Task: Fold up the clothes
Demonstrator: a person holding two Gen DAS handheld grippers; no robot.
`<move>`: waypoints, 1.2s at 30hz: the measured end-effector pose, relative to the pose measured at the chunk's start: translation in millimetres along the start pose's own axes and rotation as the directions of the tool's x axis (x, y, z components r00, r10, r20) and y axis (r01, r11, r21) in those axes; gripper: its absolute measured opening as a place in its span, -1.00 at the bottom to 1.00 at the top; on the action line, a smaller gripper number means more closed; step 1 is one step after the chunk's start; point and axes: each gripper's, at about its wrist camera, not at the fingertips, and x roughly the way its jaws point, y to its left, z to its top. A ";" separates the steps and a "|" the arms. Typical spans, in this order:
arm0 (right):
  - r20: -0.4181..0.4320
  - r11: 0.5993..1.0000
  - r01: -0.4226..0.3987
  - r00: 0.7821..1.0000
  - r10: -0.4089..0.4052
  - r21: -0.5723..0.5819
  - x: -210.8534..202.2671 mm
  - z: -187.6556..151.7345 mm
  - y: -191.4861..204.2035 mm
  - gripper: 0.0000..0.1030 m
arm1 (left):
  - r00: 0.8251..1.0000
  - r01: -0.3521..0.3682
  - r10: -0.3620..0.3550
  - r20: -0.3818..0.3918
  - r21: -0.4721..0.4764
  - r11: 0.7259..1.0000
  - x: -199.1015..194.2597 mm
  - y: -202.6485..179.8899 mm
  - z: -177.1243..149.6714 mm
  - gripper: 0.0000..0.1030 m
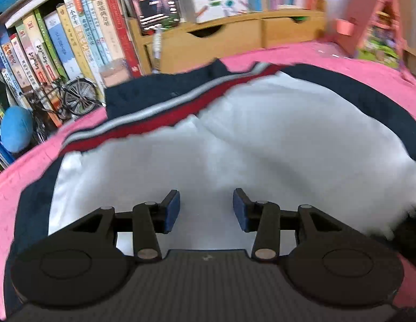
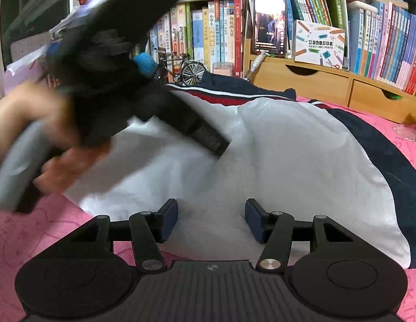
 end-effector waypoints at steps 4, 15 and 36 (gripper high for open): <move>-0.002 1.000 0.000 1.000 0.000 -0.003 0.2 1.0 1.2 0.11 | 0.994 -0.107 0.105 -0.030 -0.067 0.992 28.9 13.5 26.5 -0.15; -0.002 1.000 -0.010 1.000 0.010 0.005 -4.8 0.3 1.5 0.12 | 0.993 -0.117 0.117 -0.010 -0.090 0.989 36.0 26.4 32.8 -0.15; -0.009 0.999 0.003 1.000 -0.004 -0.034 -6.5 3.0 8.0 0.39 | 0.920 -0.384 0.389 0.043 -0.097 0.918 -93.6 38.0 -123.2 0.61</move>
